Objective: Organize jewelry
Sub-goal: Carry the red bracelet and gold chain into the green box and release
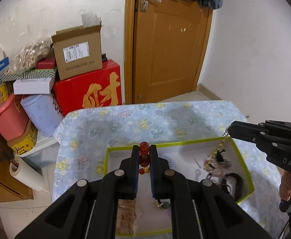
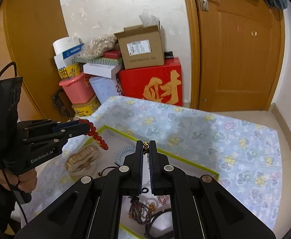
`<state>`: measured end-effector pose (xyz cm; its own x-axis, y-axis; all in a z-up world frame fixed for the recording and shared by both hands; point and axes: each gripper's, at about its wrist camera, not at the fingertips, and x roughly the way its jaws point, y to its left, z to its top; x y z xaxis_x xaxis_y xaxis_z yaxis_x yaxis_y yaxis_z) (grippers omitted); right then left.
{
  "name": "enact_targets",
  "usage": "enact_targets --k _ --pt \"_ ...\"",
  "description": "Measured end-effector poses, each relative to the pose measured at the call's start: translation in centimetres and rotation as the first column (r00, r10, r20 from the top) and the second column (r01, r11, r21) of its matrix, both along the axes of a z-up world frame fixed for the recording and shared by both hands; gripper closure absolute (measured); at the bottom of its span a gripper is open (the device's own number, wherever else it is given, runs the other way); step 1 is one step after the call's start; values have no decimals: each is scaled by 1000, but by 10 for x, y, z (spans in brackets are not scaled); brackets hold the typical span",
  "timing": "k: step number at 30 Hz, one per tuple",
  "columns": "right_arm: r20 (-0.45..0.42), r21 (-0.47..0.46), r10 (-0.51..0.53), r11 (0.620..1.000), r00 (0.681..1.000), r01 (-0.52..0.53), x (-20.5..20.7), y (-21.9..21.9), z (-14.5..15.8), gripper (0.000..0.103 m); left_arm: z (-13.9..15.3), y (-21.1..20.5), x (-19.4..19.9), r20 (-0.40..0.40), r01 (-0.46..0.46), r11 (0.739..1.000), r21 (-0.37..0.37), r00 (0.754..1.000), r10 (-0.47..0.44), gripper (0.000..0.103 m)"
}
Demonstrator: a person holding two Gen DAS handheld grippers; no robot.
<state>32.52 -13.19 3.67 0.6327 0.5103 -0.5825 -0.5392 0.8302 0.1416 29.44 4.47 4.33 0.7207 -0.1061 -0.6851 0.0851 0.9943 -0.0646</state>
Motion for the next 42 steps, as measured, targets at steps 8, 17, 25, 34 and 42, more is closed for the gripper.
enact_targets --k 8,17,25,34,42 --pt "-78 -22 -8 1000 997 7 27 7 -34 98 -23 5 22 -64 -19 1000 2 998 19 93" --pt "-169 -33 -28 999 985 23 42 1 -63 97 -33 -1 29 -99 4 1000 -3 995 -5 93" --pt "-197 -36 -31 999 980 25 41 -2 -71 80 -40 -14 30 -120 35 999 -16 992 -36 93" --pt "-171 -19 -36 999 985 33 28 -13 -63 69 -51 -28 27 -139 78 996 -50 987 -84 93" --pt "-165 -12 -49 999 985 48 19 -26 -59 68 -59 -44 19 -164 117 991 -69 978 -127 92"
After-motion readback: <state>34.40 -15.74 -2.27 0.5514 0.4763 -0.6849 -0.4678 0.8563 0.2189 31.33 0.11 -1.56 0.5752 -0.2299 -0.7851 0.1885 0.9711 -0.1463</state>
